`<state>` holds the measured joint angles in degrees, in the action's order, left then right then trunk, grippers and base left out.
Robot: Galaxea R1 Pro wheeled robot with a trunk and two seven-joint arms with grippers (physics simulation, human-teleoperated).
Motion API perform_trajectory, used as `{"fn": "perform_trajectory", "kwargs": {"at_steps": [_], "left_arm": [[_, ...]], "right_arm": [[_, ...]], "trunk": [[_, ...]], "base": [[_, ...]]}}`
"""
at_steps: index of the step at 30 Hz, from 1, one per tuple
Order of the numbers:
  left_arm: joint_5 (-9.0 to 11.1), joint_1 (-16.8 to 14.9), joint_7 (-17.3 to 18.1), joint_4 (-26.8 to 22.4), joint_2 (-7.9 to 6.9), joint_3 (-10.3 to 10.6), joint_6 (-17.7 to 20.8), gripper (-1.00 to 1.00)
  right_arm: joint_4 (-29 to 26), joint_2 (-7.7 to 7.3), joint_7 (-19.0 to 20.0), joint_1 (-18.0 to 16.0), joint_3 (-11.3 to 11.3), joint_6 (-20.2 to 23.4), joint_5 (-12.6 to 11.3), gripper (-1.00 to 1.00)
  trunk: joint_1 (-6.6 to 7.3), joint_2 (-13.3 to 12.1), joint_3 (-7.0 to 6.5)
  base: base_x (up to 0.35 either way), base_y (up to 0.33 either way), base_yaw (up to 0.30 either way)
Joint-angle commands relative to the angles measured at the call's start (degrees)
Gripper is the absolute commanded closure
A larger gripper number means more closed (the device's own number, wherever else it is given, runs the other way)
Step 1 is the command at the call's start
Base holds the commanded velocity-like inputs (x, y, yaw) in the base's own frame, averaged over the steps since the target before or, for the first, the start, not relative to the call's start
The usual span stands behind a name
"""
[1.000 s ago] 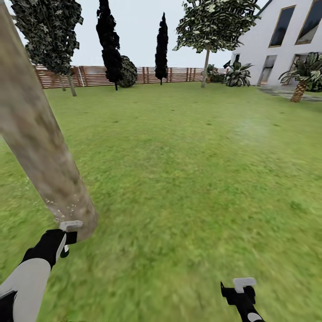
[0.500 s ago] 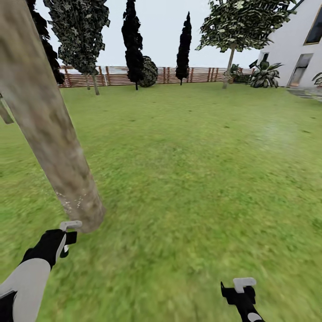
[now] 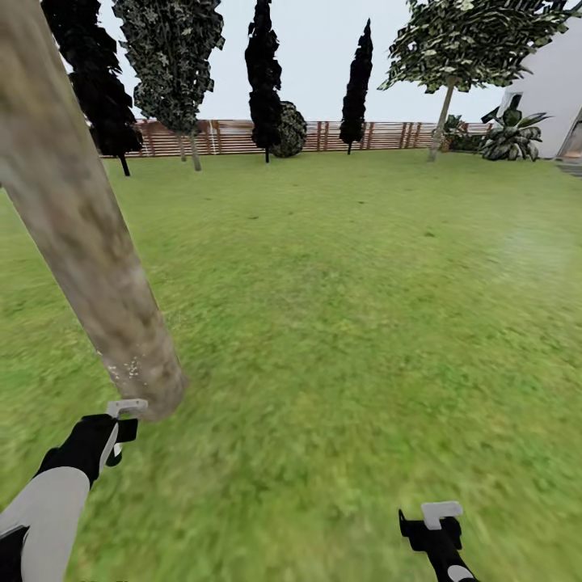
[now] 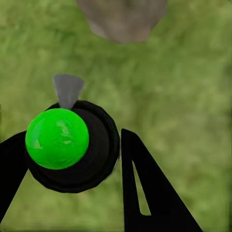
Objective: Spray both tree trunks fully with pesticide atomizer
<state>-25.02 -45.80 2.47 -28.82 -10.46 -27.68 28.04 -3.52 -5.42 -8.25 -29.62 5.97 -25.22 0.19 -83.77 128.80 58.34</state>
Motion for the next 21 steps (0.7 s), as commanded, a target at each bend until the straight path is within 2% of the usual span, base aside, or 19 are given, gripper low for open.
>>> {"fn": "perform_trajectory", "kwargs": {"at_steps": [1, 6, 21], "left_arm": [[-0.03, 0.01, -0.01, 0.0, 0.0, 0.0, 0.0, 1.0], [-0.03, 0.0, -0.09, 0.0, 0.0, -0.16, 0.0, 1.0], [-0.03, 0.01, -0.09, 0.0, 0.09, -0.1, 0.0, 1.0]], "right_arm": [[-0.01, 0.03, 0.01, 0.0, 0.0, 0.0, 0.03, -1.0], [-0.01, 0.01, 0.0, 0.0, -0.01, 0.0, 0.0, -1.0], [0.0, -0.06, -0.01, 0.0, -0.02, 0.0, 0.07, -1.0]], "trunk": [[0.0, 0.0, 0.0], [0.0, 0.0, 0.0], [0.0, 0.0, 0.0]], "base": [[0.153, -0.271, 0.275], [0.174, -0.252, 0.2], [0.236, -0.2, 0.005]]}}
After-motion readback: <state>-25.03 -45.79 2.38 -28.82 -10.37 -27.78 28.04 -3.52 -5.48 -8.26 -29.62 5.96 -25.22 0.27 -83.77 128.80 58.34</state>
